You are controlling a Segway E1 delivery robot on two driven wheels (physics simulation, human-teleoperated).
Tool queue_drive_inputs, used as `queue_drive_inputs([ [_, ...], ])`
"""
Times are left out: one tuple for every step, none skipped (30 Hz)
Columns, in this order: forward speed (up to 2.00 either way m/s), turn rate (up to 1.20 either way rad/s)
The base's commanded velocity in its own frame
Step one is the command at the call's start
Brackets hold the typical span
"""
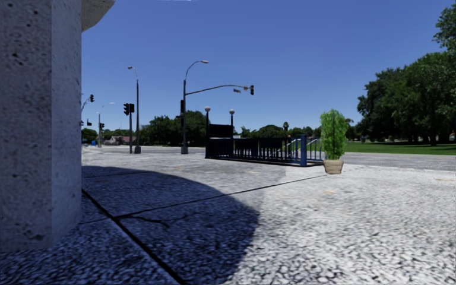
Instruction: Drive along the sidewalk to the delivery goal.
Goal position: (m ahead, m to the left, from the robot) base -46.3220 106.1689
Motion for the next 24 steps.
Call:
queue_drive_inputs([
  [2.0,0.47],
  [2.0,0.47],
  [2.0,0.47],
  [2.0,0.47],
  [2.0,0.47],
  [2.0,0.47],
  [2.0,0.47],
  [2.0,0.47],
  [2.0,0.47],
  [2.0,0.47],
  [2.0,0.47],
  [2.0,0.47],
  [2.0,0.47],
  [2.0,0.47],
  [2.0,0.47],
  [2.0,0.47],
  [2.0,0.47],
  [2.0,0.47],
  [2.0,0.47],
  [2.0,0.47],
  [2.0,0.47],
  [2.0,0.47],
  [2.0,0.47],
  [2.0,0.47],
])
